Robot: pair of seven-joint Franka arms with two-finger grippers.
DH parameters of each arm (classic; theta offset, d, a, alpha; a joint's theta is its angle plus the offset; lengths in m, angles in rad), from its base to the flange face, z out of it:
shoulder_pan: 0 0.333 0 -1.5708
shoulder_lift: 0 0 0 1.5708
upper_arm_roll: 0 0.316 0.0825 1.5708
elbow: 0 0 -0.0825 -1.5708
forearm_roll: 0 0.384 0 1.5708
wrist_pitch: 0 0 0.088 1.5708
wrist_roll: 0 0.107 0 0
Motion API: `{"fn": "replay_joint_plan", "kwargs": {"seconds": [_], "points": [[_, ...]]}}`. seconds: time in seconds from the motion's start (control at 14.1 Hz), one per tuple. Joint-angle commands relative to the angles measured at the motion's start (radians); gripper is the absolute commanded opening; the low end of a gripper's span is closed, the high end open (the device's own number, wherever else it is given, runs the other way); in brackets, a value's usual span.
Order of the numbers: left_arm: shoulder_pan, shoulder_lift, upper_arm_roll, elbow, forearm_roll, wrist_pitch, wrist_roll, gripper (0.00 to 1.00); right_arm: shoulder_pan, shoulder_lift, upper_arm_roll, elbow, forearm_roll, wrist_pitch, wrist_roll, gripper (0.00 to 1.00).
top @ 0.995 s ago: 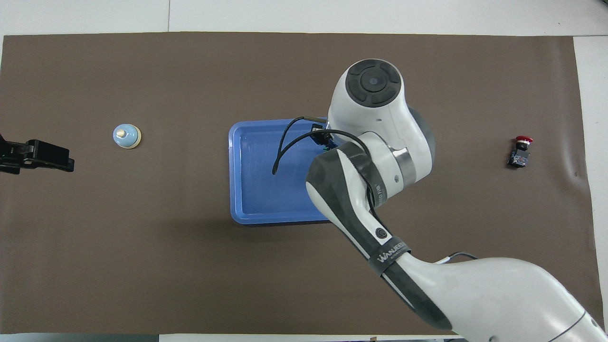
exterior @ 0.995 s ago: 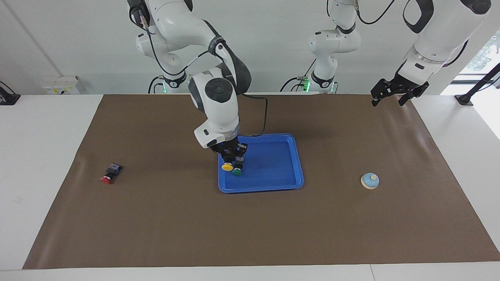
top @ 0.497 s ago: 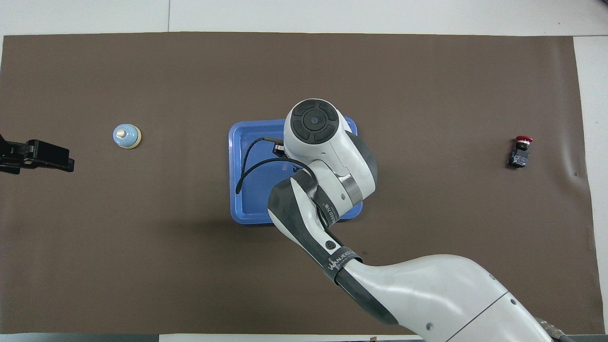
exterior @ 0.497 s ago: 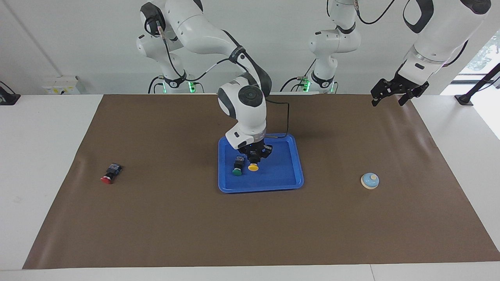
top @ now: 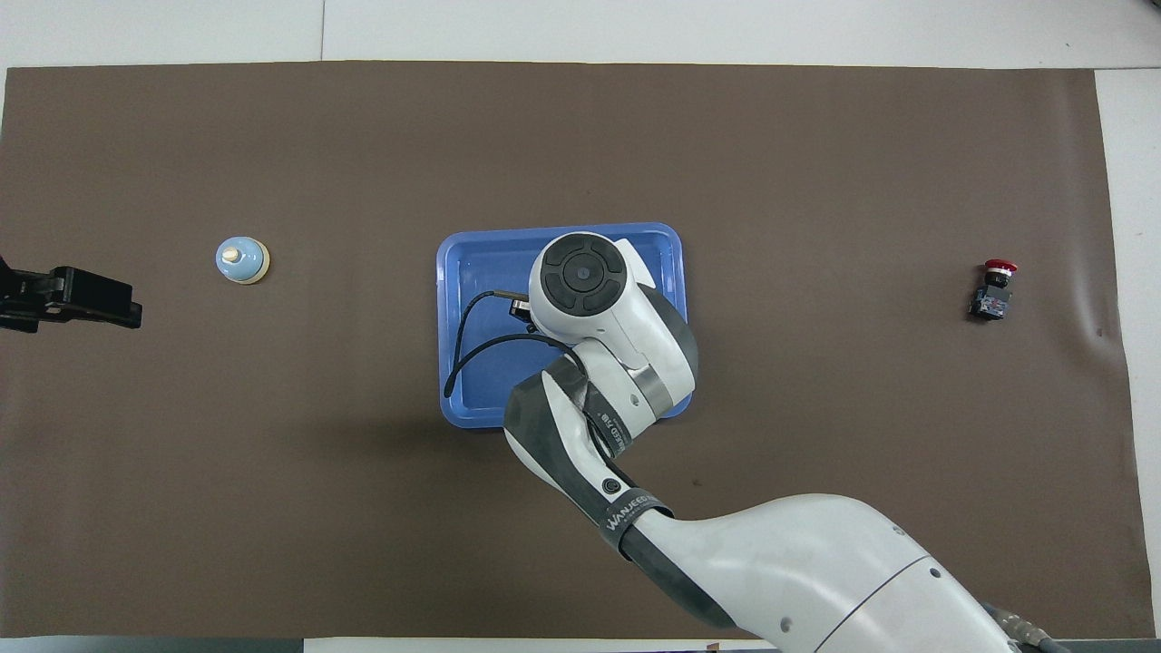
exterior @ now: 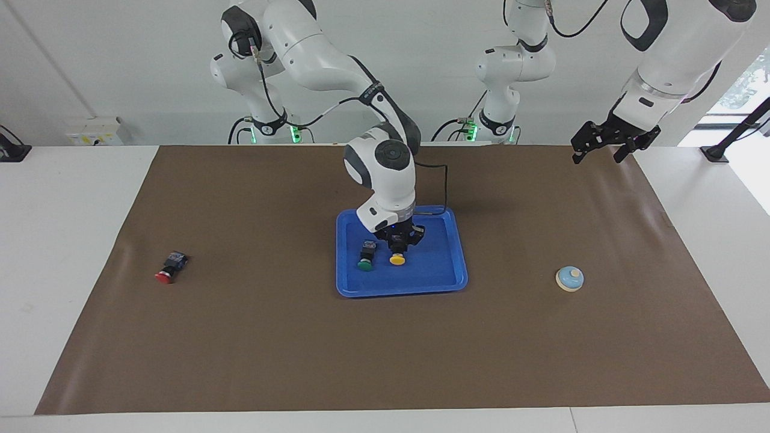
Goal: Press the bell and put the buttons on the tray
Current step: 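Place the yellow button in the tray beside the green one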
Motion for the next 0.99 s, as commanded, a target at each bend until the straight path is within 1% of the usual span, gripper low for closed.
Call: {"fn": "replay_joint_plan", "kwargs": {"seconds": [0.0,0.07,0.14,0.21,0.28,0.43,0.57,0.64,0.71,0.78,0.92], "points": [[0.001,0.000,0.003,0.015,-0.010,-0.016,-0.006,1.00,0.023,-0.032,-0.003,-0.057,0.018,0.059,0.039,0.00],[0.001,0.000,0.003,0.015,-0.010,-0.016,-0.006,1.00,0.028,-0.036,-0.003,-0.087,0.018,0.100,0.052,0.00],[0.001,-0.002,0.003,0.015,-0.010,-0.016,-0.006,1.00,0.023,-0.039,-0.003,-0.100,0.018,0.123,0.062,0.07],[0.001,-0.002,0.004,0.015,-0.010,-0.016,-0.006,1.00,0.020,-0.039,-0.003,-0.100,0.018,0.122,0.073,0.80],[0.001,0.000,0.003,0.015,-0.010,-0.016,-0.006,1.00,0.020,-0.039,-0.003,-0.095,0.018,0.113,0.088,1.00],[0.001,-0.002,0.004,0.015,-0.010,-0.016,-0.006,1.00,0.011,-0.041,-0.009,-0.083,0.018,0.076,0.092,1.00],[0.001,0.000,0.003,0.015,-0.010,-0.016,-0.006,1.00,-0.003,-0.047,-0.014,-0.037,0.015,-0.026,0.092,1.00],[0.001,-0.002,0.003,0.015,-0.010,-0.016,-0.006,1.00,-0.035,-0.058,-0.014,0.005,0.006,-0.101,0.087,1.00],[0.001,-0.002,0.004,0.015,-0.010,-0.016,-0.006,1.00,-0.066,-0.078,-0.014,0.023,0.004,-0.146,0.081,1.00],[0.001,-0.002,0.003,0.015,-0.010,-0.016,-0.006,1.00,-0.101,-0.111,-0.012,0.021,0.004,-0.168,0.069,1.00],[0.001,-0.002,0.004,0.015,-0.010,-0.016,-0.006,1.00,-0.193,-0.173,-0.011,0.017,0.003,-0.232,-0.040,1.00]]}}
